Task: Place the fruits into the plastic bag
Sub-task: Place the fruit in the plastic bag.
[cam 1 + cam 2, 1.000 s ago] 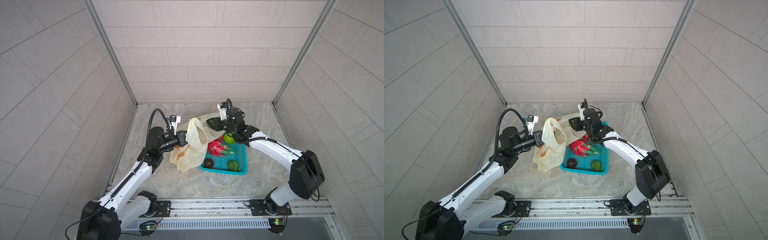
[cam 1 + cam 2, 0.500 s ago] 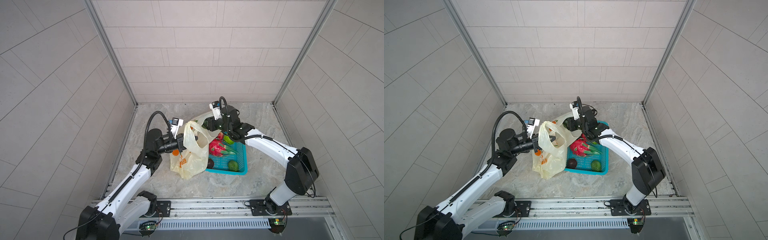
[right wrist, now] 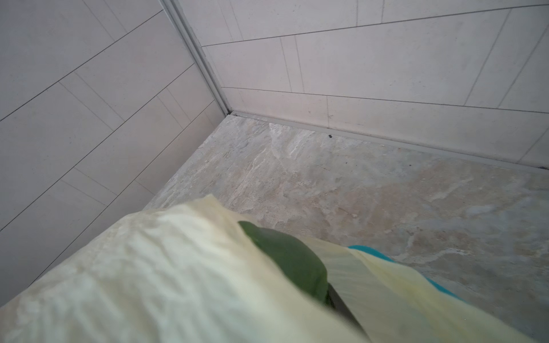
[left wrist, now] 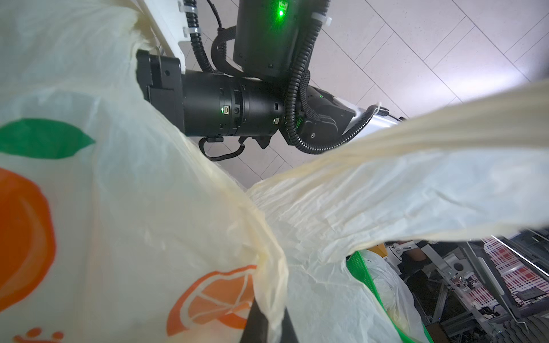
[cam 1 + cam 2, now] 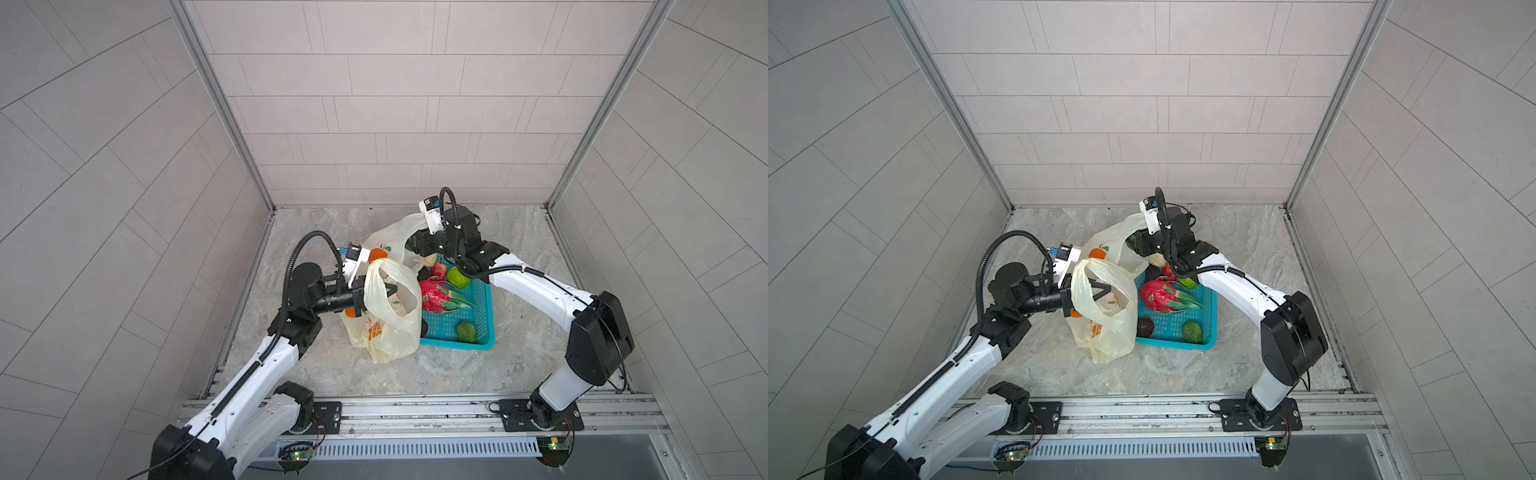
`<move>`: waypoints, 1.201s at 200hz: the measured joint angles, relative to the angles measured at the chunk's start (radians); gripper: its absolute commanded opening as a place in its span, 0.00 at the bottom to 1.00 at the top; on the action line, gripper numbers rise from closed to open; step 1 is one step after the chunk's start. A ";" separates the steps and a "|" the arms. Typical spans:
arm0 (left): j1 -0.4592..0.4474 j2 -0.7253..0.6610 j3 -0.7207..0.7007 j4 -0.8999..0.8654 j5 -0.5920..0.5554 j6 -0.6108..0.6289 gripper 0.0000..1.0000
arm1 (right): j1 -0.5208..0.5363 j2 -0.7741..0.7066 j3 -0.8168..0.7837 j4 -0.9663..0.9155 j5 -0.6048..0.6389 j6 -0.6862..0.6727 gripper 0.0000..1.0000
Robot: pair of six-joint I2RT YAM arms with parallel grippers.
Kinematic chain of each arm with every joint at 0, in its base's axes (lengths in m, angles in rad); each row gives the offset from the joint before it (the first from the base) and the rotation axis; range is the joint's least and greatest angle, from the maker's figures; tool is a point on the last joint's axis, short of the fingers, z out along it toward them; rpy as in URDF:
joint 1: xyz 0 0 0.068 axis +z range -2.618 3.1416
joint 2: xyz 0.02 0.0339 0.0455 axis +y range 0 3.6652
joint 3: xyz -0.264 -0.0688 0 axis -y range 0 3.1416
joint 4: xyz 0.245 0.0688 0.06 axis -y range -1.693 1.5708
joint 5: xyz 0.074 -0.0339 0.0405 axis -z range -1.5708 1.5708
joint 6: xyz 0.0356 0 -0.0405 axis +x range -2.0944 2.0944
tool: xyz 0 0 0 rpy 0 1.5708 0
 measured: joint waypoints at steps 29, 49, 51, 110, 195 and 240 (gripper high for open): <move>-0.001 -0.003 0.000 -0.070 -0.056 0.072 0.00 | 0.020 -0.014 -0.089 0.066 -0.117 0.031 0.38; 0.000 -0.006 -0.001 -0.111 -0.122 0.117 0.00 | 0.042 -0.048 -0.166 0.071 -0.180 0.047 0.38; -0.001 -0.006 -0.001 -0.113 -0.128 0.122 0.00 | 0.045 -0.053 -0.174 0.071 -0.185 0.046 0.38; 0.000 -0.010 -0.012 -0.111 -0.223 0.176 0.00 | 0.180 -0.215 -0.311 0.019 -0.209 0.021 0.38; 0.000 -0.009 -0.090 0.021 -0.192 0.105 0.00 | 0.187 -0.021 -0.224 0.094 -0.055 0.103 0.38; -0.001 -0.015 -0.108 0.057 -0.189 0.089 0.00 | 0.222 0.071 -0.177 0.101 -0.005 0.115 0.55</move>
